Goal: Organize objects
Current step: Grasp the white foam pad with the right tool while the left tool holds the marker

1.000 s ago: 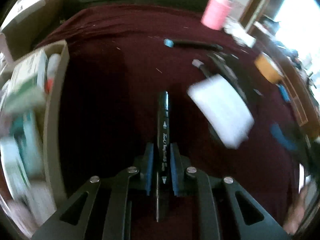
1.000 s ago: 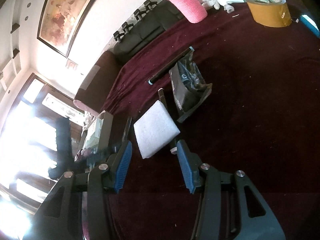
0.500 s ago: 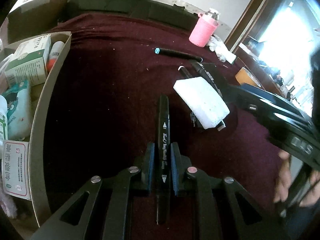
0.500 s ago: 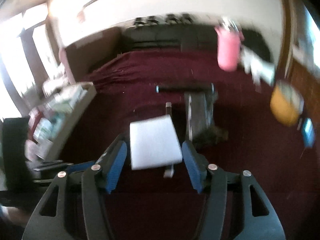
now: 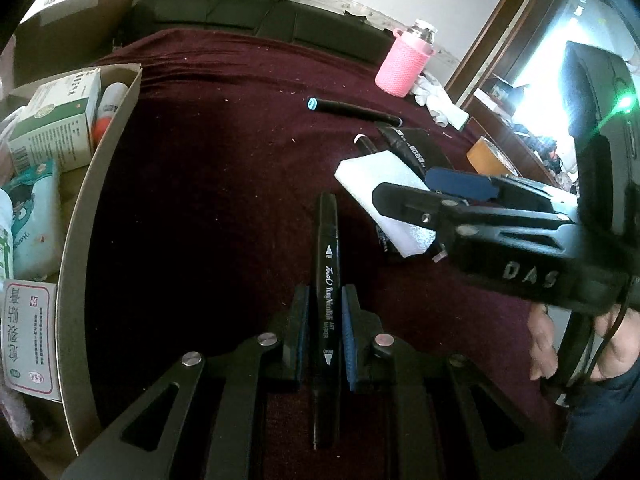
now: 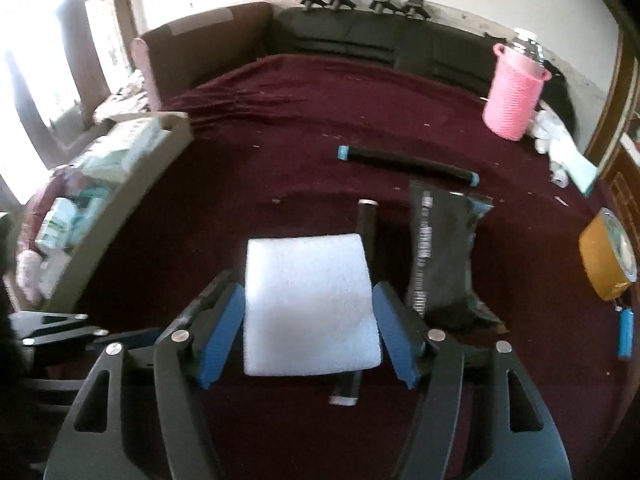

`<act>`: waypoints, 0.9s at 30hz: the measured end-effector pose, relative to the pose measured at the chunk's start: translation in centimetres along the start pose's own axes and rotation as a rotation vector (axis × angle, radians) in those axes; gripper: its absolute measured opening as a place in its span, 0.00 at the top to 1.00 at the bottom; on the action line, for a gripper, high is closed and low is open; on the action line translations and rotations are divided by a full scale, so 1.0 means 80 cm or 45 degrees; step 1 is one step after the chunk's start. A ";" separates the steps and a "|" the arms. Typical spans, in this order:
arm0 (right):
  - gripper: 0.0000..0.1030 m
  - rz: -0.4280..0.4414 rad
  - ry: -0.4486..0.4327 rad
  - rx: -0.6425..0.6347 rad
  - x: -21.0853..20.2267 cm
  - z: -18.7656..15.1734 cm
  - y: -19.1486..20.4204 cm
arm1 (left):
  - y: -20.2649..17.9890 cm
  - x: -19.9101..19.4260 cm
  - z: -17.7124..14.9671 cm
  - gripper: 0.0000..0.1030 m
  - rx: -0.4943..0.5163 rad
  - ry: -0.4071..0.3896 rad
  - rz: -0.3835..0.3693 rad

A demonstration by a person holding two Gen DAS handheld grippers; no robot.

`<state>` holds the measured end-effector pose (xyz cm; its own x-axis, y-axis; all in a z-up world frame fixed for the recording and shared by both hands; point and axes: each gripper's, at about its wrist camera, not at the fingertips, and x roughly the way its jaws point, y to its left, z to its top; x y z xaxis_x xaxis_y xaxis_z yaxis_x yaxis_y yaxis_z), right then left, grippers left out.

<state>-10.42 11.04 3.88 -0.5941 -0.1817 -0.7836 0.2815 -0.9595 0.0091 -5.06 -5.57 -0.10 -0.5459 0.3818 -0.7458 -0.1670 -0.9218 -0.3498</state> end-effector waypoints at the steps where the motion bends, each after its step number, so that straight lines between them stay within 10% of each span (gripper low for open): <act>1: 0.36 -0.025 0.001 -0.027 0.000 0.002 0.005 | 0.000 0.000 0.000 0.87 0.001 -0.002 0.002; 13: 0.32 -0.077 0.052 0.006 0.023 -0.007 -0.001 | -0.008 0.001 -0.002 0.87 0.040 -0.023 0.049; 22: 0.35 0.023 -0.048 0.320 0.000 -0.027 -0.051 | -0.007 0.002 -0.001 0.87 0.031 -0.024 0.045; 27: 0.82 0.108 -0.049 0.483 -0.005 -0.045 -0.076 | -0.007 0.002 -0.001 0.87 0.032 -0.024 0.045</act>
<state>-9.17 17.70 1.93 -0.6105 -0.2651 -0.7463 0.0370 -0.9508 0.3076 -4.98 -5.00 -0.03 -0.5674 0.3479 -0.7463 -0.1677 -0.9362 -0.3089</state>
